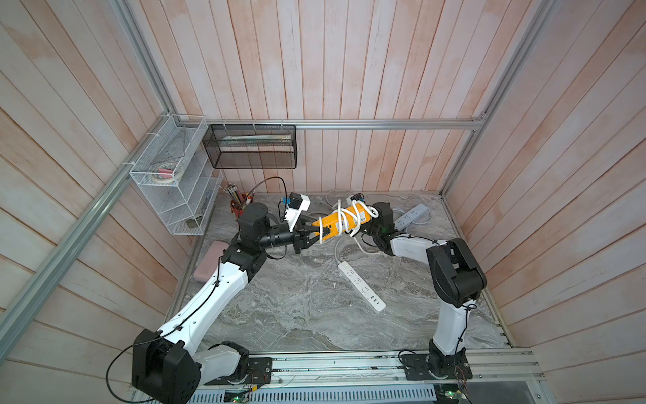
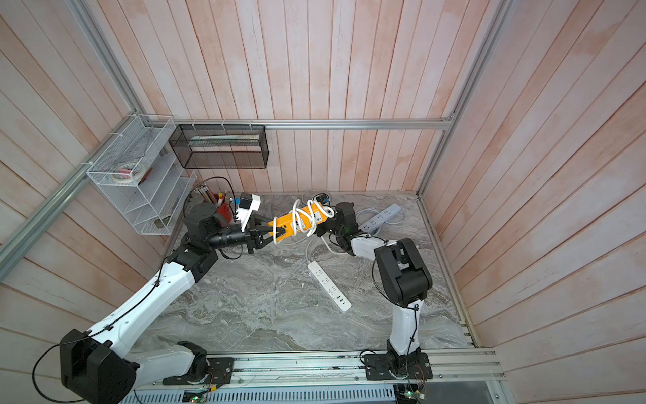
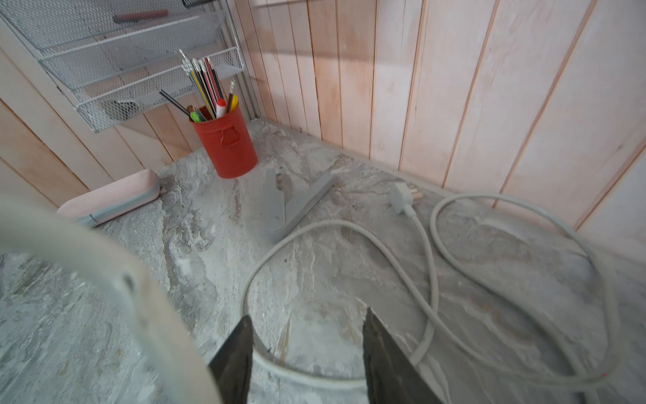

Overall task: Wrap the cord around the power strip
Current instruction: Wrap the power cord around the power strip.

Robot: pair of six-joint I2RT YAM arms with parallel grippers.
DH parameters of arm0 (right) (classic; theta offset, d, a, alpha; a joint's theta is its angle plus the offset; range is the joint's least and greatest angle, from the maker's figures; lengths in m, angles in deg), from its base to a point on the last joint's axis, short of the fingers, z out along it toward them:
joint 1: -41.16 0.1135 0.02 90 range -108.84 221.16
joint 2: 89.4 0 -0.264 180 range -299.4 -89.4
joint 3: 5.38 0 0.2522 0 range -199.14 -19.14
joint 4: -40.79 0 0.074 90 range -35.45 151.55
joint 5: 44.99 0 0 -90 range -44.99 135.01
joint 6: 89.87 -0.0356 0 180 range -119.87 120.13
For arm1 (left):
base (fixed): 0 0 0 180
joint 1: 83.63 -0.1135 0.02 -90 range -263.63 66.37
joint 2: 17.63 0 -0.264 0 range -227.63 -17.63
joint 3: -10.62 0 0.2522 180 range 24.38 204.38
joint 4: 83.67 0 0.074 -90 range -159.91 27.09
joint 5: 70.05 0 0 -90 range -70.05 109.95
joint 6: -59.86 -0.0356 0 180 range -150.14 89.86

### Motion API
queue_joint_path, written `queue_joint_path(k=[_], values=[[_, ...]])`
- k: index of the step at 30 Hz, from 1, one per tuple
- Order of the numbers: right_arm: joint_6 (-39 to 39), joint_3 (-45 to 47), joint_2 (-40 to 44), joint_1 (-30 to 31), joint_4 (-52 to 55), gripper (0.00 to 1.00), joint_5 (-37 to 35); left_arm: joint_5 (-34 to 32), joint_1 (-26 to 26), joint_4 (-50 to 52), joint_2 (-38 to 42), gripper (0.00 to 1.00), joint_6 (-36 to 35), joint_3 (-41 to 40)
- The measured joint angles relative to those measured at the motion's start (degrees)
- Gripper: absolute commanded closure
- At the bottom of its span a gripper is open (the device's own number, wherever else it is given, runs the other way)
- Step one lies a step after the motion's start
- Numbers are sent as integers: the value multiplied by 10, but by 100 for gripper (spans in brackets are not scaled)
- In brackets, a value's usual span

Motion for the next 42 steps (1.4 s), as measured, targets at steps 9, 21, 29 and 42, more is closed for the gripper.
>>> queue_joint_path(k=[9,21,29,42], values=[[23,86,54,1,23,50,-43,-91,-35,-27,13,100,38,-6],[142,100,90,68,107,100,-183,-213,-113,1,2,100,84,-9],[305,92,174,198,198,100,-354,-381,-119,83,-96,100,-9,38],[443,-89,225,201,293,100,-328,-354,19,312,-189,100,-224,143]])
